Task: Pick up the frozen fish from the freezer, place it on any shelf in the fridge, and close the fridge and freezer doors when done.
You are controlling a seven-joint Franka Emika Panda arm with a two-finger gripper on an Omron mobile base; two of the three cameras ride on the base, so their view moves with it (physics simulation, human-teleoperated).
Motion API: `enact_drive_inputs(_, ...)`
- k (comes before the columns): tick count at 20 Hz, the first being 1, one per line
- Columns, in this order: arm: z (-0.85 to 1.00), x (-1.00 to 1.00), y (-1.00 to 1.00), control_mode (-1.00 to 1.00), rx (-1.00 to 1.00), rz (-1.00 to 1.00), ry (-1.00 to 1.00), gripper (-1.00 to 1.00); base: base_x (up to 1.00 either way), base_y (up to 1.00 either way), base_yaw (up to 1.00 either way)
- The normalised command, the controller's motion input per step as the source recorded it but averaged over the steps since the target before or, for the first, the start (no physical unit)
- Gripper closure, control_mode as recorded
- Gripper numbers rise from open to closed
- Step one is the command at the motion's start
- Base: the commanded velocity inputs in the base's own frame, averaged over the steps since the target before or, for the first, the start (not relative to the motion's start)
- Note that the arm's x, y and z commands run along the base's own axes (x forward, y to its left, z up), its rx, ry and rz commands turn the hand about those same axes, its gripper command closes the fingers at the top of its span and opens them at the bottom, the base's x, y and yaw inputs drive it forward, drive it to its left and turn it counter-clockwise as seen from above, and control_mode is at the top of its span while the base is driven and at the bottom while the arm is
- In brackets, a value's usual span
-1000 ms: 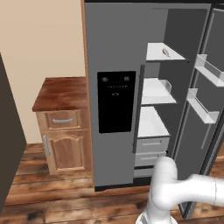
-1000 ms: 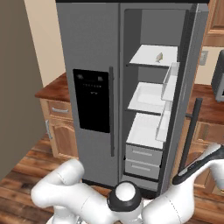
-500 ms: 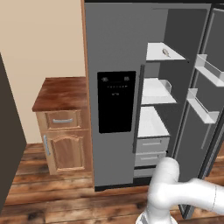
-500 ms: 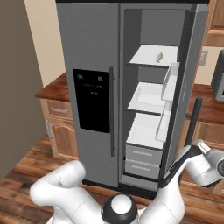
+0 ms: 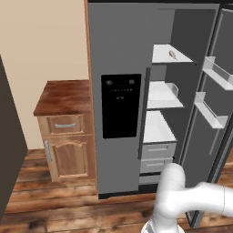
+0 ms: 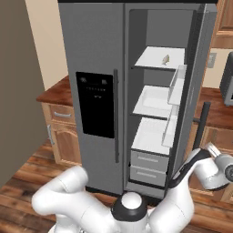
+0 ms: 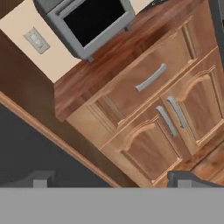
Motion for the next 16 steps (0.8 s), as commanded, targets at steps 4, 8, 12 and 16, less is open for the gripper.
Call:
enact_drive_inputs(4,0.19,0.14,-0.1,-1.0,0.09,0.06,0.07,-1.0,0.0,0.0,0.0)
enact_drive_inputs(8,0.28,0.05,0.25,-1.0,0.05,0.13,0.07,-1.0,0.0,0.0,0.0)
enact_drive_inputs(12,0.28,-0.03,0.91,-1.0,0.05,0.21,0.02,-1.0,0.0,0.0,0.0)
enact_drive_inputs(16,0.24,0.0,1.0,-1.0,0.06,0.19,0.0,-1.0,0.0,0.0,0.0)
